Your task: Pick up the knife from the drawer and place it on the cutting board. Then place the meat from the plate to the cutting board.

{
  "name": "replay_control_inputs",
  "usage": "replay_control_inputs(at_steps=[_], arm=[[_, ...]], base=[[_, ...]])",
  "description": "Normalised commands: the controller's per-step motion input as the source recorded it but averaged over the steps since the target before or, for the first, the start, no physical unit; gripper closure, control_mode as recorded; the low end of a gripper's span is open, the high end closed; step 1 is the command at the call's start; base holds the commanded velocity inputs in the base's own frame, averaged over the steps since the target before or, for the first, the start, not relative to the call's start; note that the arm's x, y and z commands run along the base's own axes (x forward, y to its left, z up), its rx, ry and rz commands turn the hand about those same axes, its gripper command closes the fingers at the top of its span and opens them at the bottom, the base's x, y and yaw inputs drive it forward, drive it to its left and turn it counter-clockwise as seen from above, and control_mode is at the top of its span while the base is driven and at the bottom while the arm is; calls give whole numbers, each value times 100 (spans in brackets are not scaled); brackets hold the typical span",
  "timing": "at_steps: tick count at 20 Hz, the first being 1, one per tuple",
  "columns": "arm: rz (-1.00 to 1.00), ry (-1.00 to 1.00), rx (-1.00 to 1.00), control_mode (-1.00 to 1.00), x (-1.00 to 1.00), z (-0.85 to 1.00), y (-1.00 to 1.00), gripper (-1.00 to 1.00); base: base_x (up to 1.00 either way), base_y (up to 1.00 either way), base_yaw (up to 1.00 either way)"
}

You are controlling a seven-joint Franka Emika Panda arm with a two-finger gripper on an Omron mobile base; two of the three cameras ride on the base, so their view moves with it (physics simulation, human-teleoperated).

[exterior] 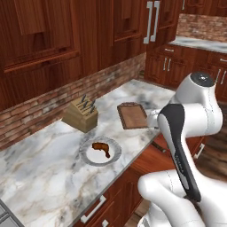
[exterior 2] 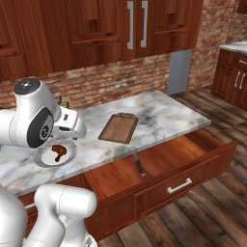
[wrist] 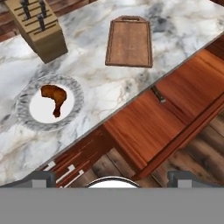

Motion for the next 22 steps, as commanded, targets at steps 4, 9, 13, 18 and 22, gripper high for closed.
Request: replay_control_inputs(at_steps=[4, 9, 13, 18, 22], arm=[[-15, 0, 0, -100, 0, -21, -44, -100], [-19, 4, 0, -100, 0, -26, -33, -100], [-23, 9, 0, -100, 0, -33, -31, -100], [-19, 9, 1, -100, 0, -19, -40, -100], [-4, 2, 7, -100, -2, -8, -53, -100]], base=[[0, 0, 0], [0, 0, 0], [0, 0, 0], [0, 0, 0], [0, 0, 0]])
